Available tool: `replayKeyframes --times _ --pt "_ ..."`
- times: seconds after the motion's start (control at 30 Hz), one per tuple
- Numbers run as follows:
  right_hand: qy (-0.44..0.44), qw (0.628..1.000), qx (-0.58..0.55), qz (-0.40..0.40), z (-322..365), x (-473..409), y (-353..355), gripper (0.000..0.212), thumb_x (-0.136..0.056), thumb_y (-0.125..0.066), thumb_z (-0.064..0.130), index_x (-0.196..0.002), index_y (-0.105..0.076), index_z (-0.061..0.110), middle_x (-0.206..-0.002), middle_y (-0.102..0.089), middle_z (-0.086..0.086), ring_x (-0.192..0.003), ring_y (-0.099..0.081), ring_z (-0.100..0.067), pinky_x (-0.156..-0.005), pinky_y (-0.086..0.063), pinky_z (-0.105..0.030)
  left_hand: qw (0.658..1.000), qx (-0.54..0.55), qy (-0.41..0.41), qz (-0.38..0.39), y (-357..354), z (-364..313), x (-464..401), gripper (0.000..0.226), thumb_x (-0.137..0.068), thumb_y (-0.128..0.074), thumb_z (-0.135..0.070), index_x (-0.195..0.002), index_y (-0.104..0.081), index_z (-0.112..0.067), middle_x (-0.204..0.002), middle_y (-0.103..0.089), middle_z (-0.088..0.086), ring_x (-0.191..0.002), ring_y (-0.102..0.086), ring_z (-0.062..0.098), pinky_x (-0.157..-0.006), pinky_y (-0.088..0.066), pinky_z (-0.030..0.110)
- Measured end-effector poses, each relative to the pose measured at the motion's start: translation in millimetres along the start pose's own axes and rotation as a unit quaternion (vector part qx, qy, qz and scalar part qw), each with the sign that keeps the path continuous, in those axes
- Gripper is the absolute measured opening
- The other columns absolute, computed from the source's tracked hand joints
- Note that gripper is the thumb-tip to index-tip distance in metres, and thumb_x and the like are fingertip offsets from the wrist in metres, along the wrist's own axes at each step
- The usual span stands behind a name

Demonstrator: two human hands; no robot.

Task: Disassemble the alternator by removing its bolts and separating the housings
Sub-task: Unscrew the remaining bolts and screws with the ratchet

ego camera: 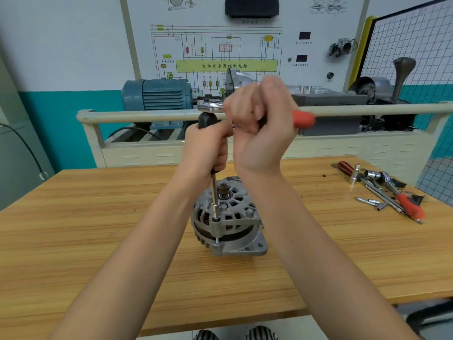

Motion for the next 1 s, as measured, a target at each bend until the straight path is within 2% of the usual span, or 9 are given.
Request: replayKeyframes --times 0.1,0.2,0.3,0.4,0.5,0.57,0.8,0.9,1.0 --pt "0.136 0.975 0.159 0.069 13.5 21.8 -25.5 0.020 -0.081 -0.044 0.012 -0.069 -0.042 0.027 -0.057 -0.038 0.011 -0.048 -0.031 -0.008 -0.050 -0.024 -0.026 0.991 -0.062 -0.044 -0.111 9.4 -3.2 4.3 0.036 -0.087 -0.054 -0.001 -0.058 -0.042 -0.018 -0.049 -0.043 -0.007 -0.044 -0.039 0.007 -0.044 -0.034 0.020" --pt "0.134 0.978 0.143 0.077 12.3 20.4 -24.0 0.021 -0.080 -0.044 0.011 -0.067 -0.042 0.027 -0.056 -0.038 0.012 -0.046 -0.029 -0.006 -0.050 -0.021 -0.025 0.991 -0.061 -0.059 -0.108 10.2 -3.0 4.4 0.038 -0.086 -0.055 0.001 -0.056 -0.040 -0.018 -0.043 -0.040 -0.010 -0.041 -0.036 0.006 -0.043 -0.030 0.019" --pt "0.001 0.999 -0.030 0.031 2.5 -4.4 0.8 0.037 -0.079 -0.044 0.007 -0.046 -0.040 0.021 -0.038 -0.031 0.008 -0.037 -0.022 -0.008 -0.045 -0.020 -0.025 0.999 -0.016 -0.047 -0.016 3.7 -2.7 3.7 0.042 -0.081 -0.055 0.004 -0.053 -0.032 -0.018 -0.039 -0.029 -0.008 -0.034 -0.024 0.010 -0.038 -0.022 0.016" --pt "-0.174 0.956 -0.224 -0.069 -18.8 -17.3 32.6 0.041 -0.079 -0.040 0.012 -0.038 -0.037 0.017 -0.031 -0.025 0.005 -0.038 -0.010 -0.012 -0.042 -0.022 -0.022 0.992 0.009 -0.028 0.125 -4.0 -4.2 2.6 0.036 -0.077 -0.059 -0.002 -0.051 -0.038 -0.016 -0.040 -0.030 -0.003 -0.035 -0.027 0.015 -0.041 -0.027 0.019" --pt "-0.230 0.899 -0.335 -0.162 -36.0 -17.8 51.4 0.039 -0.077 -0.039 0.015 -0.039 -0.034 0.014 -0.030 -0.023 0.002 -0.041 -0.006 -0.011 -0.042 -0.018 -0.021 0.970 0.018 0.008 0.242 -16.2 -4.1 3.2 0.033 -0.075 -0.058 -0.011 -0.047 -0.041 -0.017 -0.038 -0.029 -0.004 -0.032 -0.027 0.013 -0.040 -0.027 0.019" --pt "-0.222 0.906 -0.315 -0.177 -37.2 -17.4 52.4 0.038 -0.077 -0.040 0.015 -0.039 -0.034 0.015 -0.031 -0.023 0.002 -0.041 -0.006 -0.012 -0.042 -0.019 -0.020 0.962 0.045 0.041 0.265 -19.6 -1.7 1.7 0.037 -0.076 -0.055 -0.012 -0.045 -0.036 -0.020 -0.034 -0.024 -0.007 -0.027 -0.021 0.008 -0.035 -0.019 0.017" --pt "-0.019 1.000 -0.022 -0.003 0.7 -0.3 10.4 0.036 -0.085 -0.040 0.006 -0.053 -0.038 0.021 -0.040 -0.030 0.005 -0.041 -0.023 -0.011 -0.048 -0.022 -0.032 0.999 0.005 -0.014 0.032 -4.0 -1.2 -4.0 0.044 -0.082 -0.050 -0.001 -0.049 -0.030 -0.022 -0.037 -0.024 -0.008 -0.031 -0.016 0.010 -0.037 -0.018 0.013" --pt "0.112 0.981 0.153 0.043 16.1 15.3 -10.5 0.023 -0.083 -0.045 0.010 -0.066 -0.042 0.025 -0.056 -0.039 0.008 -0.048 -0.030 -0.011 -0.050 -0.022 -0.033 0.995 -0.045 -0.065 -0.060 -3.0 -8.6 1.2 0.027 -0.077 -0.056 -0.017 -0.060 -0.034 -0.018 -0.050 -0.034 -0.002 -0.046 -0.032 0.019 -0.044 -0.028 0.028" --pt "0.105 0.984 0.132 0.051 15.9 14.7 -10.7 0.023 -0.081 -0.046 0.010 -0.065 -0.042 0.025 -0.052 -0.037 0.009 -0.045 -0.028 -0.009 -0.048 -0.020 -0.032 0.989 -0.040 -0.103 -0.093 2.1 -11.0 5.1 0.039 -0.083 -0.057 -0.004 -0.056 -0.032 -0.018 -0.049 -0.030 -0.003 -0.043 -0.024 0.011 -0.041 -0.022 0.021"
Point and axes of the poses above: each hand's wrist, its own x-axis away from the middle knuckle, its own y-axis out of the back of the hand, z = x × y, the point moved 7 cm from there along -x, towards the middle knuckle
